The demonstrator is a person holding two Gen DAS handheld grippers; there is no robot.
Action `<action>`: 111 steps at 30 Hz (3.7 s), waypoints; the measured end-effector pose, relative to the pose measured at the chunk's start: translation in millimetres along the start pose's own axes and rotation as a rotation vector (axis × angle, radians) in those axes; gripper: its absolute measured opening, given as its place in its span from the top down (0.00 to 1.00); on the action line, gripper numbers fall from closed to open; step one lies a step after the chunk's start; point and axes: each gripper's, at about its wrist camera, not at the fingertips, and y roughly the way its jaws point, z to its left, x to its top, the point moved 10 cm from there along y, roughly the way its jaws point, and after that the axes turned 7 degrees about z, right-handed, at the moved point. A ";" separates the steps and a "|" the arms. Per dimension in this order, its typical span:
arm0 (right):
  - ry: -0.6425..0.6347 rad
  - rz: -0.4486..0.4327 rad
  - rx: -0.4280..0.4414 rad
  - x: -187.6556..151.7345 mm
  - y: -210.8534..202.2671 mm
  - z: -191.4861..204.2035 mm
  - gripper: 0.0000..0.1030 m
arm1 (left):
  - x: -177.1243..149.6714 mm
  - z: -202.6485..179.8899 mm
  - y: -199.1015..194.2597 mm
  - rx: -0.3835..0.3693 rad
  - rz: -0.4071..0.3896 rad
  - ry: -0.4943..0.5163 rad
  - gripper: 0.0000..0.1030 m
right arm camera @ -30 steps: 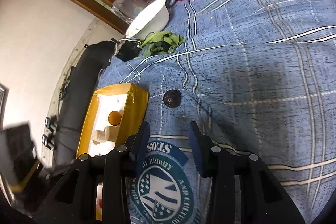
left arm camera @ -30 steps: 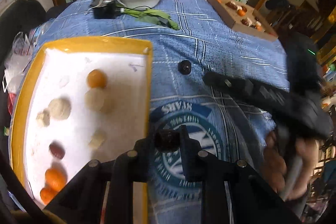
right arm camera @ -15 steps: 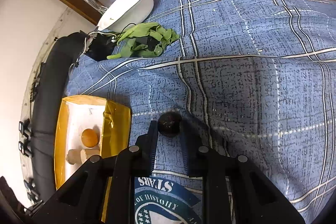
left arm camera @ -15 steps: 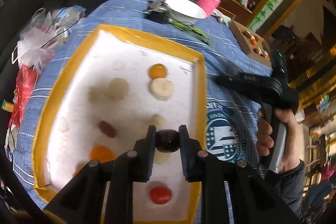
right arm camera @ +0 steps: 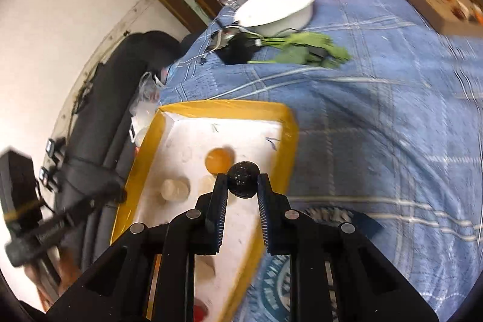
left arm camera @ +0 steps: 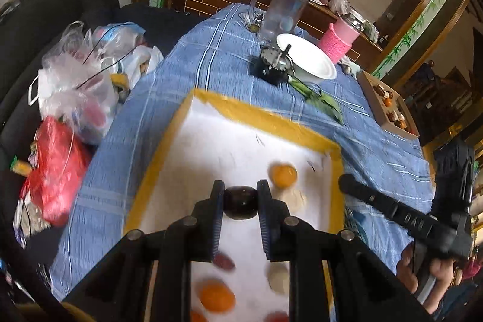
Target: Organize fruits
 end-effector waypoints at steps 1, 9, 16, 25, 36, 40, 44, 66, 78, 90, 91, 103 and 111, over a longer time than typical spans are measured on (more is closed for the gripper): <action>-0.001 0.012 -0.017 4.4 8.2 2.5 0.82 | 6.1 2.5 7.4 0.006 0.012 0.002 0.77; 0.011 0.080 -0.163 19.1 54.7 3.0 0.82 | 15.1 17.5 67.1 0.081 0.120 0.014 0.77; 0.020 0.088 -0.269 25.0 67.6 -7.9 0.81 | 10.4 28.6 79.1 0.105 0.158 0.000 0.75; 0.033 0.019 -0.129 13.9 33.5 8.6 0.63 | 1.8 20.7 52.6 0.133 0.090 0.042 0.37; -0.030 -0.054 -0.028 -95.1 -34.6 26.5 0.35 | -93.1 -9.2 -38.3 0.323 -0.190 0.163 0.15; -0.039 -0.039 -0.042 -114.5 -35.3 26.3 0.35 | -110.1 -12.7 -43.9 0.355 -0.190 0.154 0.15; -0.045 -0.049 -0.055 -118.8 -37.6 27.6 0.35 | -108.4 -15.9 -60.3 0.361 -0.214 0.141 0.15; -0.088 -0.118 -0.096 -160.0 -76.8 60.3 0.35 | -154.1 -20.2 -121.1 0.354 -0.300 0.128 0.14; -0.087 -0.129 -0.099 -164.3 -82.2 64.3 0.35 | -161.1 -12.8 -126.4 0.377 -0.307 0.118 0.13; -0.090 -0.119 -0.088 -162.5 -75.9 65.4 0.35 | -159.0 -0.5 -118.5 0.402 -0.283 0.091 0.13; -0.092 -0.118 -0.089 -162.4 -75.1 65.8 0.35 | -159.0 0.4 -117.5 0.404 -0.280 0.090 0.13; -0.113 -0.125 -0.086 -160.8 -74.9 70.7 0.35 | -159.2 4.4 -108.7 0.425 -0.248 0.086 0.13; -0.127 -0.137 -0.107 -158.7 -75.5 73.0 0.35 | -158.9 7.2 -110.6 0.430 -0.251 0.087 0.13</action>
